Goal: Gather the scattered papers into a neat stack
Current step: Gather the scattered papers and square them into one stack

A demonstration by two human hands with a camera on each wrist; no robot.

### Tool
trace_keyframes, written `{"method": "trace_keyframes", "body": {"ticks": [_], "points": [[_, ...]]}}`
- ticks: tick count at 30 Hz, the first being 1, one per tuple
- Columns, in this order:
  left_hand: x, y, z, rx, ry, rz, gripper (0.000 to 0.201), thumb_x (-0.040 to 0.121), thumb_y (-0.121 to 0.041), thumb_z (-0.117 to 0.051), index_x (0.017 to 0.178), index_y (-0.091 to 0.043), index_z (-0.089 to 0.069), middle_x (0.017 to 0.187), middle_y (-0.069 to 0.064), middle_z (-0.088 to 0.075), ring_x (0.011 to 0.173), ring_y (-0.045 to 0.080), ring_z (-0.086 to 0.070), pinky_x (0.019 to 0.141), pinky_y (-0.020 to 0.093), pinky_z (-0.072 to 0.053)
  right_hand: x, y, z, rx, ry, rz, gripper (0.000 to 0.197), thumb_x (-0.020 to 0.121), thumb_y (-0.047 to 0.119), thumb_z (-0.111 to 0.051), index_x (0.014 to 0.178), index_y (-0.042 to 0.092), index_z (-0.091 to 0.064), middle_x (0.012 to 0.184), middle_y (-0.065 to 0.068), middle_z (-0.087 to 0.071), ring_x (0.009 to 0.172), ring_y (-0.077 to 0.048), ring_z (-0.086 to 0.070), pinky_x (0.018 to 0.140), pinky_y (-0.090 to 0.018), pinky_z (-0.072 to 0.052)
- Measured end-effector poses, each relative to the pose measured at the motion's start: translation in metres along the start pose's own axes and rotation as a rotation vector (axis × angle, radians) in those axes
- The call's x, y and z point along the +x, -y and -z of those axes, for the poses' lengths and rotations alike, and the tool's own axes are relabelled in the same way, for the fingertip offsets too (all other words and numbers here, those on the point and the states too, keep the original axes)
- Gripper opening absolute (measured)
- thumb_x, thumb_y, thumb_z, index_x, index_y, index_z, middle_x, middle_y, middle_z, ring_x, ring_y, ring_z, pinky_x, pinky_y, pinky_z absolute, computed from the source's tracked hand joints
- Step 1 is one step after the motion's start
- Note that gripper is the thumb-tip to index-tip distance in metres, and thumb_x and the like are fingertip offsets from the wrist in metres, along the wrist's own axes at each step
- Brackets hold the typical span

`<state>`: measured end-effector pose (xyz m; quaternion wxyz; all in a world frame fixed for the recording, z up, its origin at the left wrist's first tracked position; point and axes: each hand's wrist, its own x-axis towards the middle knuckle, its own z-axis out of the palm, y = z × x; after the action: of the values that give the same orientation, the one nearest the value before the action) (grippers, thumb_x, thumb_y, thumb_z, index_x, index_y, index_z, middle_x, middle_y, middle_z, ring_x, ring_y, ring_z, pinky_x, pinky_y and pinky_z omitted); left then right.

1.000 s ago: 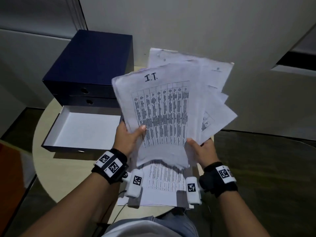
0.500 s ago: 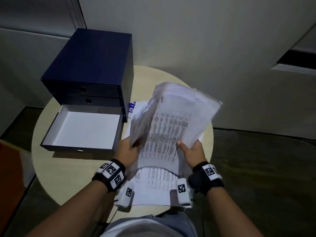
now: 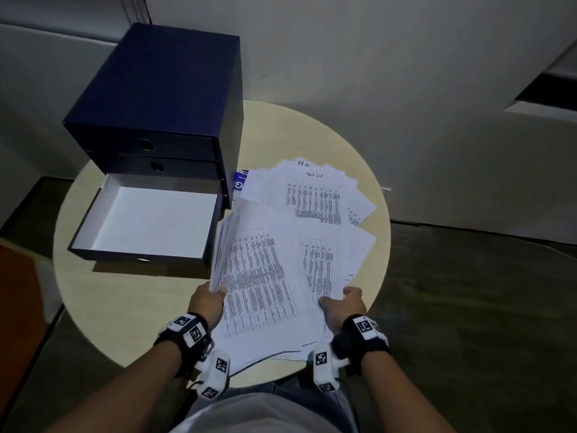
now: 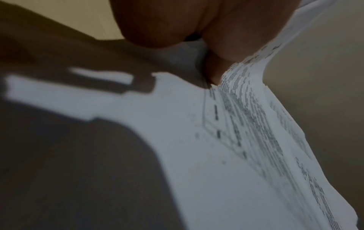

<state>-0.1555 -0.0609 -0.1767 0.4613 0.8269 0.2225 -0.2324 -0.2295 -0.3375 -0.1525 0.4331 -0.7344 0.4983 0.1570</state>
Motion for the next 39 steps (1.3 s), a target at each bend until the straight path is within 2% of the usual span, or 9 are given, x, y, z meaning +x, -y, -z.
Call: {"method": "trace_keyframes", "body": {"ticks": [3,6,9,17,21,27,33,36,39], "points": [[0.002,0.000,0.003,-0.003,0.016,0.023,0.023,0.097,-0.022,-0.058,0.082,-0.005,-0.057,0.061,0.008,-0.051,0.055,0.024,-0.046,0.058,0.030,-0.035,0.005,-0.001,-0.006,0.026,0.021,0.005,0.068,0.067,0.033,-0.080,0.121,0.007,-0.048,0.110,-0.011,-0.066,0.097,-0.032,-0.066,0.082,-0.037,-0.056],[0.002,0.000,0.005,0.005,0.029,0.040,0.025,0.097,-0.024,-0.059,0.081,-0.005,-0.054,0.059,0.006,-0.047,0.052,0.021,-0.043,0.051,0.026,-0.032,0.006,-0.002,-0.006,0.083,0.075,0.030,0.037,0.069,0.026,-0.079,0.096,0.004,-0.066,0.089,-0.010,-0.073,0.084,-0.031,-0.070,0.081,-0.044,-0.059],[0.001,0.000,0.007,0.022,0.050,0.043,0.025,0.096,-0.026,-0.059,0.086,-0.003,-0.055,0.060,0.006,-0.048,0.052,0.021,-0.044,0.050,0.026,-0.033,0.003,-0.001,0.004,0.122,0.082,0.051,0.012,0.081,0.014,-0.074,0.084,0.008,-0.063,0.084,-0.009,-0.068,0.081,-0.029,-0.066,0.071,-0.032,-0.054],[0.001,0.000,0.009,0.042,0.062,0.036,0.028,0.096,-0.027,-0.060,0.094,0.001,-0.058,0.066,0.010,-0.054,0.057,0.024,-0.049,0.053,0.026,-0.036,0.010,-0.017,0.059,0.045,-0.178,0.043,0.015,0.087,0.016,-0.068,0.100,0.010,-0.070,0.089,-0.013,-0.071,0.081,-0.033,-0.066,0.075,-0.036,-0.053],[0.003,0.000,0.008,-0.002,0.059,0.018,0.024,0.096,-0.025,-0.060,0.095,-0.001,-0.057,0.080,0.017,-0.060,0.070,0.030,-0.055,0.067,0.031,-0.041,0.013,-0.024,0.081,0.063,-0.315,0.050,0.017,0.089,0.011,-0.062,0.105,0.006,-0.067,0.088,-0.013,-0.064,0.078,-0.030,-0.059,0.074,-0.032,-0.047],[0.007,0.003,0.007,-0.026,0.059,0.032,0.027,0.096,-0.028,-0.061,0.103,-0.002,-0.057,0.097,0.023,-0.067,0.087,0.038,-0.063,0.077,0.036,-0.047,0.012,-0.034,0.082,-0.162,-0.179,0.035,0.023,0.092,0.017,-0.060,0.109,0.004,-0.067,0.105,-0.018,-0.070,0.087,-0.031,-0.060,0.076,-0.030,-0.046],[0.005,0.003,0.007,-0.014,0.062,0.029,0.026,0.096,-0.030,-0.060,0.100,-0.004,-0.056,0.098,0.024,-0.067,0.092,0.041,-0.065,0.079,0.038,-0.048,0.003,-0.039,0.060,-0.316,-0.116,0.056,0.024,0.087,0.022,-0.064,0.102,0.006,-0.071,0.105,-0.015,-0.071,0.092,-0.032,-0.067,0.078,-0.033,-0.054],[0.004,0.003,0.007,-0.019,0.067,0.030,0.028,0.096,-0.031,-0.060,0.101,-0.003,-0.058,0.095,0.023,-0.067,0.088,0.039,-0.064,0.077,0.036,-0.047,0.000,-0.037,0.045,-0.456,-0.181,0.108,0.044,0.080,0.028,-0.073,0.118,0.008,-0.062,0.127,-0.015,-0.052,0.112,-0.034,-0.056,0.094,-0.038,-0.051],[0.003,0.004,0.008,-0.017,0.071,0.033,0.031,0.096,-0.031,-0.060,0.103,-0.001,-0.059,0.086,0.018,-0.064,0.076,0.033,-0.060,0.072,0.034,-0.045,-0.011,-0.030,0.035,-0.489,-0.218,0.063,0.060,0.076,0.032,-0.077,0.126,0.013,-0.050,0.132,-0.012,-0.039,0.121,-0.032,-0.046,0.099,-0.046,-0.044]]}}
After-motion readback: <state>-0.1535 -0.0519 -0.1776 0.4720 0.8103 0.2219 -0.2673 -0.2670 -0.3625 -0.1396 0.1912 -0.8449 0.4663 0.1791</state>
